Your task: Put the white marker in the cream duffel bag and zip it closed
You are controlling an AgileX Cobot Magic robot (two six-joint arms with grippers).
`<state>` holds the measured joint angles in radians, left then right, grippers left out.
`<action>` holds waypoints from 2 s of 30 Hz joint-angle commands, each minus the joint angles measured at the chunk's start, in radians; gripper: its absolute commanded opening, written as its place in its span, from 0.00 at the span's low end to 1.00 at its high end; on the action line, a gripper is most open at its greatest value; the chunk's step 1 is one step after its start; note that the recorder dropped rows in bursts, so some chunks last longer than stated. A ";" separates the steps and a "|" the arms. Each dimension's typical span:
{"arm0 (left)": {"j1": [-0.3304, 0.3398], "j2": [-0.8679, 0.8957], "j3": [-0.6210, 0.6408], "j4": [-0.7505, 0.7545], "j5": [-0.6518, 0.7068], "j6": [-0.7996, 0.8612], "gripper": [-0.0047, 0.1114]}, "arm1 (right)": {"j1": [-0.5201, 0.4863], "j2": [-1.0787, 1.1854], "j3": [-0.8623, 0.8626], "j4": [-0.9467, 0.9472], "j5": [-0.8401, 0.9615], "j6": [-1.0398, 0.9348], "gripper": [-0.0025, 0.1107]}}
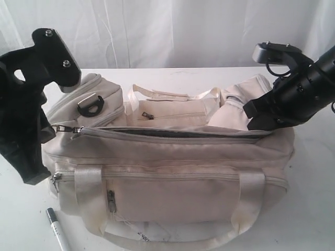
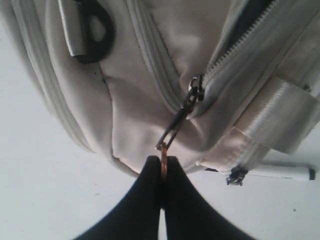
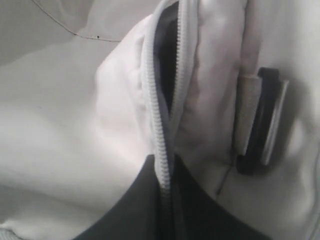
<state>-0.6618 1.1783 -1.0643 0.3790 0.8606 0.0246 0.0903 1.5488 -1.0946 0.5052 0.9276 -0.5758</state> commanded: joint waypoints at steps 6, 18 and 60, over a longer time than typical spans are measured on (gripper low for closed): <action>0.011 0.069 0.008 -0.088 -0.054 0.034 0.04 | -0.011 0.000 -0.001 -0.055 -0.029 -0.002 0.02; 0.011 0.124 0.008 -0.102 -0.102 0.051 0.04 | -0.011 0.000 -0.001 -0.017 -0.005 -0.045 0.16; 0.011 0.124 0.008 -0.110 -0.132 0.061 0.04 | 0.358 -0.138 -0.047 0.209 -0.034 -0.747 0.52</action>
<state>-0.6531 1.3051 -1.0643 0.2780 0.7251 0.0854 0.4220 1.3826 -1.1367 0.7085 0.9073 -1.2958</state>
